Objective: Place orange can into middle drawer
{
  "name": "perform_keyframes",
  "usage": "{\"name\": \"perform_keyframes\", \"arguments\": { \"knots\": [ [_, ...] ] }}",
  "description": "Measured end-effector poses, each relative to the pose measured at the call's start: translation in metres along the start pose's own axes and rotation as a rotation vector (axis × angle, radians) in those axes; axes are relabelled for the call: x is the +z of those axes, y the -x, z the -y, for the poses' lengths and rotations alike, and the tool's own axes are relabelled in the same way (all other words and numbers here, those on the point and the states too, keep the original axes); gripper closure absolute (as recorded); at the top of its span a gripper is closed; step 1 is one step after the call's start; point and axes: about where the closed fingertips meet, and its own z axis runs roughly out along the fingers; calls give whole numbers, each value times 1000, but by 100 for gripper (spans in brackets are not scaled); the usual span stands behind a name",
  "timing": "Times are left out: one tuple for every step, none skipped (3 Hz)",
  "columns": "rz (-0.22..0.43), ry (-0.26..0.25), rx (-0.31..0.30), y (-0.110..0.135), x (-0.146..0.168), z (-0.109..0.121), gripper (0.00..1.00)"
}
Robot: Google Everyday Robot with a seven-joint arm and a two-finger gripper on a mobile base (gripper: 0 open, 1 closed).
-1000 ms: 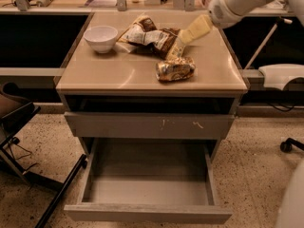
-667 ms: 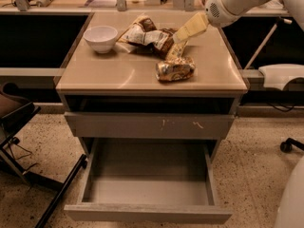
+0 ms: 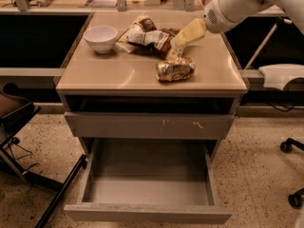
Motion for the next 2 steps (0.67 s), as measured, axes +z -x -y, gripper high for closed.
{"name": "perform_keyframes", "arguments": {
  "knots": [
    [60,30,18,-13,-6,-41,0],
    [5,58,11,-40,20,-57,0]
  ]
}}
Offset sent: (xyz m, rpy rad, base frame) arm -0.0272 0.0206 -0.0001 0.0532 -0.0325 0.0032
